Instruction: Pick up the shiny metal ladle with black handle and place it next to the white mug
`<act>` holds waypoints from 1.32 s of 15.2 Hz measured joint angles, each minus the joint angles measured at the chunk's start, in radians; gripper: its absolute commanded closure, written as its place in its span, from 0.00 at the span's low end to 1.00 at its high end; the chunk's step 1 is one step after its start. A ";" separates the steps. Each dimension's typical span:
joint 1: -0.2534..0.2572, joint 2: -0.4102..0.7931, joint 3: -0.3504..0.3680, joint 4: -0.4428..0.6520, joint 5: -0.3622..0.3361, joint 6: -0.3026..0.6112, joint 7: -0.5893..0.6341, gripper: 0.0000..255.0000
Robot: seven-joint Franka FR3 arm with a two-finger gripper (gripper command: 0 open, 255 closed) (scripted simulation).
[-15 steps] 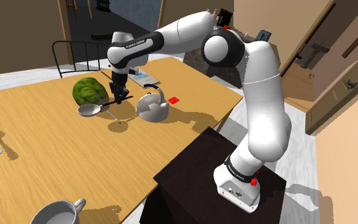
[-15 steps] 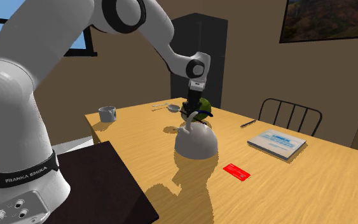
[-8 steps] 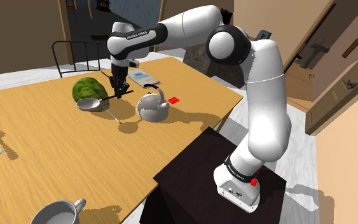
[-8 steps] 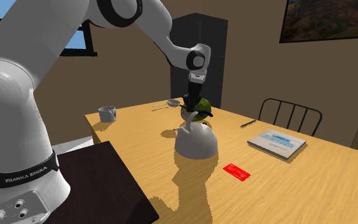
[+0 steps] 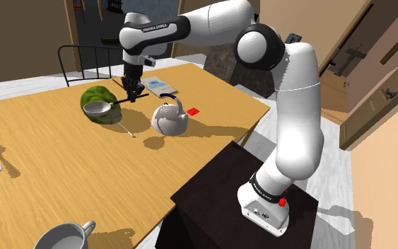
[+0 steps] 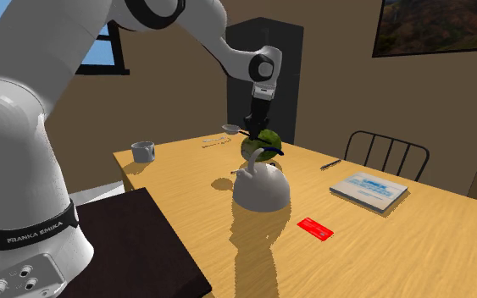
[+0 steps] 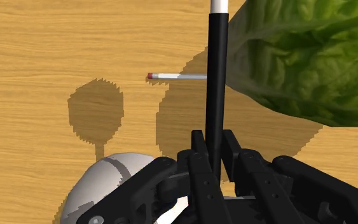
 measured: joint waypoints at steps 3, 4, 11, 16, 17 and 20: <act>0.008 -0.082 0.011 -0.115 0.010 0.035 0.017 1.00; 0.009 -0.115 0.015 -0.172 0.015 0.061 0.020 1.00; 0.047 -0.330 0.059 -0.516 0.059 0.201 0.077 1.00; 0.083 -0.447 0.097 -0.686 0.095 0.265 0.126 1.00; 0.088 -0.481 0.106 -0.735 0.108 0.282 0.130 1.00; 0.114 -0.552 0.134 -0.821 0.139 0.306 0.162 1.00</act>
